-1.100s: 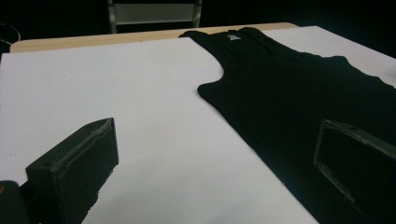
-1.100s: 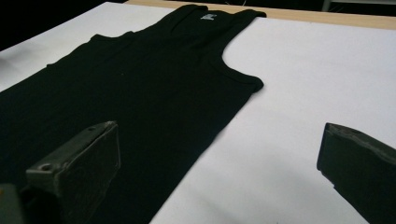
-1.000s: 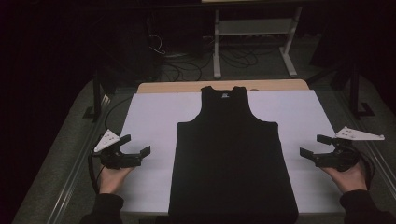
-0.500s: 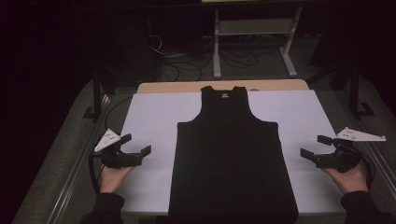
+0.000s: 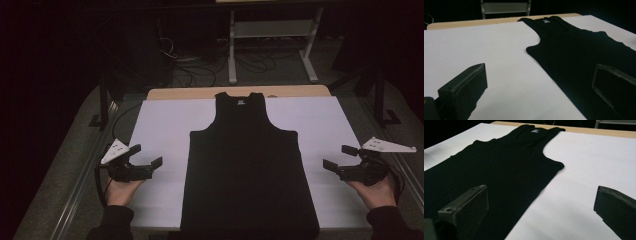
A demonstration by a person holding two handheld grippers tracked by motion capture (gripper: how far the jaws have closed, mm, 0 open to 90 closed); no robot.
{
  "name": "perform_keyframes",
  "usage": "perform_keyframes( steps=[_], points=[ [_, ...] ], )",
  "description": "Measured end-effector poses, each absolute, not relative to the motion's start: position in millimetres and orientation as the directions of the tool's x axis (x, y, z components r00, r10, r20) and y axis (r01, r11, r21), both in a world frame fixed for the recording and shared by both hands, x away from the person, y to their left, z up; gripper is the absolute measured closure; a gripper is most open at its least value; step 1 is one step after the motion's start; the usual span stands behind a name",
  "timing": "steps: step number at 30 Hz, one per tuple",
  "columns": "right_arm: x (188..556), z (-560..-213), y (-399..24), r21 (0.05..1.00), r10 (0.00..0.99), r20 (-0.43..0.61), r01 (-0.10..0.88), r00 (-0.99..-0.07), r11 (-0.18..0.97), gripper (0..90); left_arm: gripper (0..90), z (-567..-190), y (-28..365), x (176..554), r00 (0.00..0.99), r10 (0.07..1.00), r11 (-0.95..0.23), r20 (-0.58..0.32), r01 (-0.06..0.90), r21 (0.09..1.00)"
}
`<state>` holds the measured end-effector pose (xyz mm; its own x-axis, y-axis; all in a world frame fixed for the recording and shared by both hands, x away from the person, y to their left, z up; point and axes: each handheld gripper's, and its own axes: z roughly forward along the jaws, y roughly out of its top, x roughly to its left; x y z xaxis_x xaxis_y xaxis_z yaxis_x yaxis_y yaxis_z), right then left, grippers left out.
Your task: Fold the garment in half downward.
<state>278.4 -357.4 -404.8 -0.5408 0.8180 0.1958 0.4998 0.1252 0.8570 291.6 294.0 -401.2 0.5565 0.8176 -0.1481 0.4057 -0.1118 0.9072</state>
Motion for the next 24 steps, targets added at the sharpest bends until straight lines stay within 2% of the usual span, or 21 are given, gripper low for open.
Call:
perform_keyframes(
  steps=[16,24],
  points=[
    [288.3,-389.3,-349.6,0.854,0.799,0.155,0.485,-0.580,0.187,0.0,0.0,-389.9,283.9,305.9,0.581,0.810,-0.196,-0.083,0.401,0.895],
    [296.1,-381.5,-346.9,0.850,0.793,0.139,0.482,-0.593,0.211,0.0,0.0,-384.0,280.9,314.1,0.602,0.794,-0.218,-0.080,0.406,0.888]
  ],
)
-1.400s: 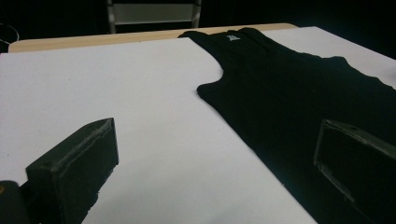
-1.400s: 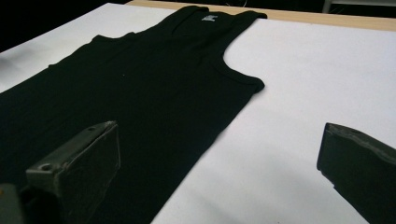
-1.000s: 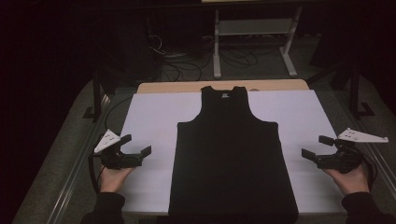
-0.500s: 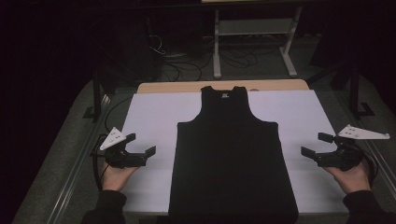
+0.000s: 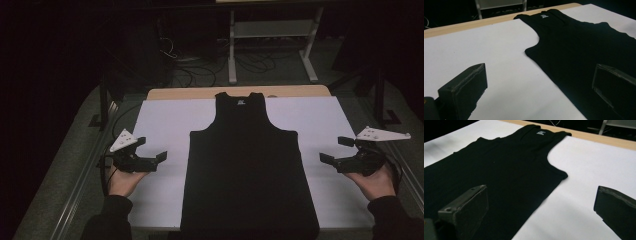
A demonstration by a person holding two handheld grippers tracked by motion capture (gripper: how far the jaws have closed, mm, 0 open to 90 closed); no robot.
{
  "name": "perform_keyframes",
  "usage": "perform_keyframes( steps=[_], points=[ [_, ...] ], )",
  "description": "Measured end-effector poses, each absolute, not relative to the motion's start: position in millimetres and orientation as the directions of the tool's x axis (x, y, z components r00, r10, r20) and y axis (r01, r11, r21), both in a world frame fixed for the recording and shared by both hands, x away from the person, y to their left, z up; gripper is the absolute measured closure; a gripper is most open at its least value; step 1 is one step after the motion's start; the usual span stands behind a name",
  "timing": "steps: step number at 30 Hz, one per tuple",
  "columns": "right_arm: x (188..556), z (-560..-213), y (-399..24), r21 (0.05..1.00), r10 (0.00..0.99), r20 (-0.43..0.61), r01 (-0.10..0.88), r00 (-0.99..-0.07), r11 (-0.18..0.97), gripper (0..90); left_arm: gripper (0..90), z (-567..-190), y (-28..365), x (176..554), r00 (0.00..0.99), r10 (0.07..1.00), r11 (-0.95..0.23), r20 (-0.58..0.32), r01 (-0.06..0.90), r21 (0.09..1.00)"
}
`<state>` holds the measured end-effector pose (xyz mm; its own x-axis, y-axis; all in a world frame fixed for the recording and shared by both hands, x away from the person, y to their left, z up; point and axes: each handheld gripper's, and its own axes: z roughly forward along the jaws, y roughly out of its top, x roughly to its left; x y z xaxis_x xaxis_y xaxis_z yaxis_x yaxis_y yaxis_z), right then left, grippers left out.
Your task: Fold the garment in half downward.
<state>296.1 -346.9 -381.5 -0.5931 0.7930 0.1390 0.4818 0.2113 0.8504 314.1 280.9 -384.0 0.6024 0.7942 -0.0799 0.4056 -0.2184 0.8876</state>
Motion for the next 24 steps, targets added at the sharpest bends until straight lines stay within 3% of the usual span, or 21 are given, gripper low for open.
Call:
perform_keyframes(
  steps=[24],
  points=[
    [330.1,-366.2,-345.2,0.821,0.777,0.141,0.511,-0.613,0.254,0.0,0.0,-359.3,259.4,348.2,0.676,0.732,-0.304,-0.082,0.432,0.849]
  ],
)
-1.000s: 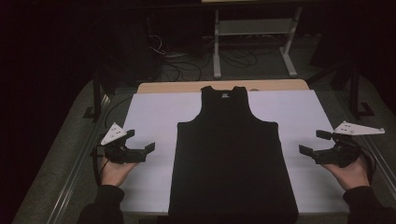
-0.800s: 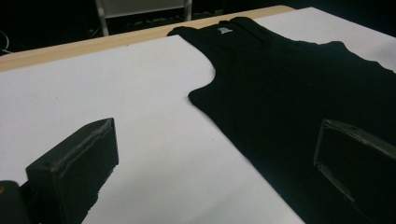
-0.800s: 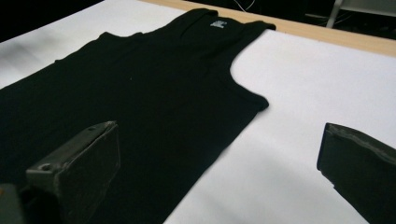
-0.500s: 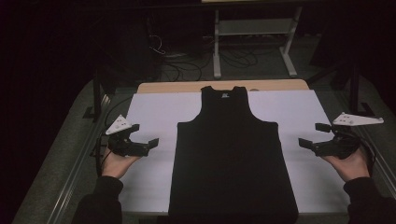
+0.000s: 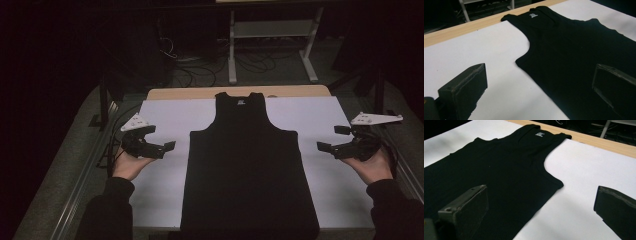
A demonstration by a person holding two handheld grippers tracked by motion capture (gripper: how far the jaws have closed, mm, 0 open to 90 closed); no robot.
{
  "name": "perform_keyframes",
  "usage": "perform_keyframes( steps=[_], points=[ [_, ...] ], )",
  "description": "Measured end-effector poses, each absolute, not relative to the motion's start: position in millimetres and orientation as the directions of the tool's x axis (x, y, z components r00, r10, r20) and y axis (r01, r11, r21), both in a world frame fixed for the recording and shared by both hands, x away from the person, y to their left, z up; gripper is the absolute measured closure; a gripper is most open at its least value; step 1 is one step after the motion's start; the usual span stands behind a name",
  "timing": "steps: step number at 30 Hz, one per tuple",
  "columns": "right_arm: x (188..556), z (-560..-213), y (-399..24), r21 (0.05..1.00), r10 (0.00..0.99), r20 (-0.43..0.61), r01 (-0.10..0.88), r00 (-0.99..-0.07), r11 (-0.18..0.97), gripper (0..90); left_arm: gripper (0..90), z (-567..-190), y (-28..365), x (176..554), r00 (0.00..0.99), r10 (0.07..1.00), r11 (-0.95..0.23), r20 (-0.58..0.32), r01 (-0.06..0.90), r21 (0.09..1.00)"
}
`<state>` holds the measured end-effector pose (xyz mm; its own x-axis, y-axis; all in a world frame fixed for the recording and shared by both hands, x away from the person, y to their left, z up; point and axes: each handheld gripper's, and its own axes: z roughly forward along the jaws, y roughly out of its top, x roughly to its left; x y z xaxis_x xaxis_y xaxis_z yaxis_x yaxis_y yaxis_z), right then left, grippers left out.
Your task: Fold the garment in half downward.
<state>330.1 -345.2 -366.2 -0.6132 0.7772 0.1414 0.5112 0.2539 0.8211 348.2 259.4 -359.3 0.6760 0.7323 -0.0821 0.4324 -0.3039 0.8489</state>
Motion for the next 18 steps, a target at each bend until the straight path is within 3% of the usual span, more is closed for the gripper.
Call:
perform_keyframes(
  steps=[18],
  points=[
    [357.7,-359.2,-343.2,0.802,0.778,0.150,0.535,-0.611,0.265,0.0,0.0,-343.2,243.8,376.5,0.704,0.704,-0.333,-0.095,0.445,0.831]
  ],
)
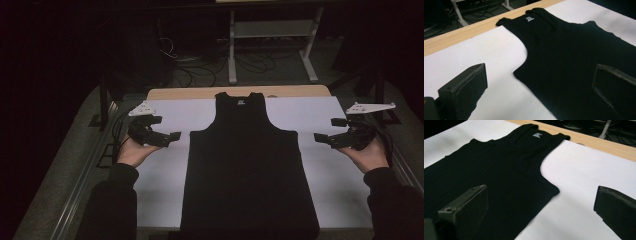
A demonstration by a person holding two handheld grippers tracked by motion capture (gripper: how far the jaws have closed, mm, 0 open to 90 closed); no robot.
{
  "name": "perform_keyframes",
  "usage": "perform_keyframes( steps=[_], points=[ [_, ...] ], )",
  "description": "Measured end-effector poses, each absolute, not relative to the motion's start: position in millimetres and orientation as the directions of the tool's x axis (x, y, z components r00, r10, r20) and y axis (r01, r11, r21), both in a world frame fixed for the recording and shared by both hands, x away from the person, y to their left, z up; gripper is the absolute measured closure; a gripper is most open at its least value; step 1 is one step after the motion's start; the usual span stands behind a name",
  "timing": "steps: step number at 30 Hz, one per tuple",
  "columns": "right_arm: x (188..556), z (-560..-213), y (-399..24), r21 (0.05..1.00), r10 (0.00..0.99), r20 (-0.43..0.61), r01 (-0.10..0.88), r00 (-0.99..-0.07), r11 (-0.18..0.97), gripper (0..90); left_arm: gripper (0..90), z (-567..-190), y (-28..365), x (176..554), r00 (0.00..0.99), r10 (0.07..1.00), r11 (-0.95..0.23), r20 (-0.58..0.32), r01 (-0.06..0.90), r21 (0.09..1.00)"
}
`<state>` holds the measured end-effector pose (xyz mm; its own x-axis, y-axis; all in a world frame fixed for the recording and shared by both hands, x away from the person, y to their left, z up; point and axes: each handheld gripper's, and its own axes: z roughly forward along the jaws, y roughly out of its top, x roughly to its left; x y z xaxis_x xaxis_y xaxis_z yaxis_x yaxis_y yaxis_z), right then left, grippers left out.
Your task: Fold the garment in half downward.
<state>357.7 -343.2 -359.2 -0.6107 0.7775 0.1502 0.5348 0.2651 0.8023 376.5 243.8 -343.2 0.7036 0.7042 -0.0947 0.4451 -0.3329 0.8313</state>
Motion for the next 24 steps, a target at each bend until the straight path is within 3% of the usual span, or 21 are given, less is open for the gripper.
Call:
perform_keyframes(
  steps=[24],
  points=[
    [394.6,-363.3,-330.0,0.768,0.778,0.141,0.564,-0.612,0.304,0.0,0.0,-349.6,241.2,407.4,0.697,0.706,-0.326,-0.128,0.480,0.814]
  ],
)
